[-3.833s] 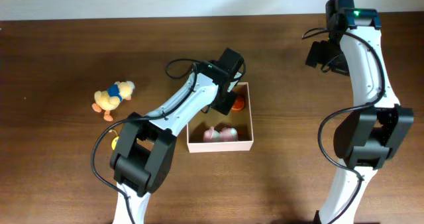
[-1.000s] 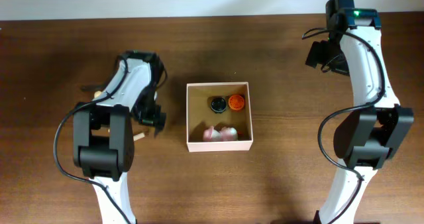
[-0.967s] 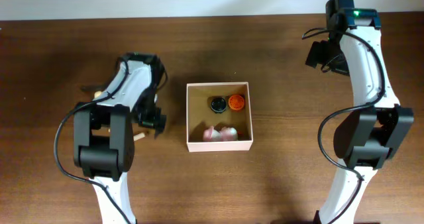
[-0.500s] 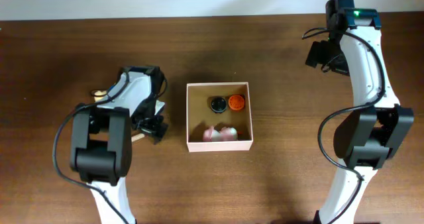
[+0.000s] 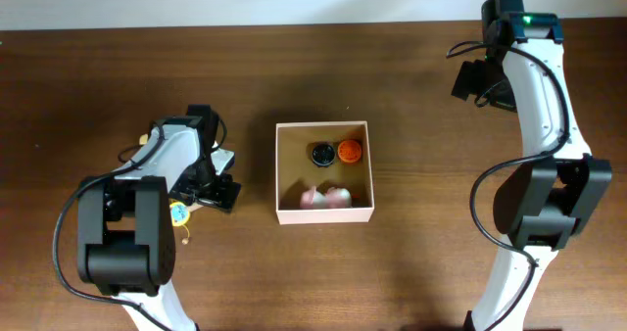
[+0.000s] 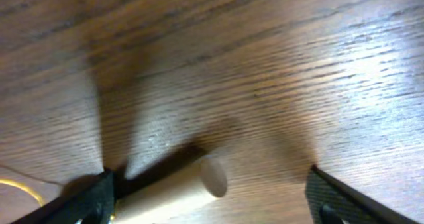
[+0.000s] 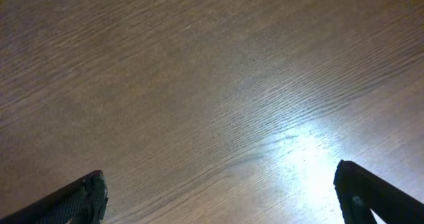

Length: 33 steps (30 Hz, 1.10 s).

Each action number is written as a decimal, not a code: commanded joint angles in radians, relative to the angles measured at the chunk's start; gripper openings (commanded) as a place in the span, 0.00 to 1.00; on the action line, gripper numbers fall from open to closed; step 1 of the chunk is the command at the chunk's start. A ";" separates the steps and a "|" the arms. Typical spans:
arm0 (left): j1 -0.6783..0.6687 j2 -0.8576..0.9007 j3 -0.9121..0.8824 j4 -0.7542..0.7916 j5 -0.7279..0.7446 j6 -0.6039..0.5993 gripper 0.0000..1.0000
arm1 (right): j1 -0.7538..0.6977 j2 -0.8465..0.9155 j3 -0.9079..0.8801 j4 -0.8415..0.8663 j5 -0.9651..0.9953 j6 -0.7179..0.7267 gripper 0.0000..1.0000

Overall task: Pack container
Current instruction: 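Lower the left gripper and close it on the toy's stick handle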

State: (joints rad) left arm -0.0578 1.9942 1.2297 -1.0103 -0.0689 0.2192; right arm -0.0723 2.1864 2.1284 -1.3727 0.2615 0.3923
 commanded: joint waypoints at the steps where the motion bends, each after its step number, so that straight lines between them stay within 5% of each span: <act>1: 0.011 0.162 -0.132 0.034 -0.157 -0.035 0.82 | 0.000 -0.003 0.002 0.000 0.001 0.013 0.99; 9: 0.011 0.162 -0.132 0.042 -0.175 -0.034 0.67 | 0.000 -0.003 0.002 0.000 0.001 0.013 0.99; 15: 0.011 0.162 -0.132 0.042 -0.235 -0.035 0.80 | 0.000 -0.003 0.002 0.000 0.001 0.013 0.99; 23: -0.006 0.162 -0.132 0.034 0.018 -0.034 0.80 | 0.000 -0.003 0.002 0.000 0.001 0.013 0.99; 33: -0.006 0.162 -0.132 0.144 -0.166 0.089 0.87 | 0.000 -0.003 0.002 0.000 0.001 0.013 0.99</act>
State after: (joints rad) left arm -0.0502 1.9858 1.2160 -0.9897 -0.0845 0.2657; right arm -0.0723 2.1864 2.1284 -1.3731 0.2611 0.3931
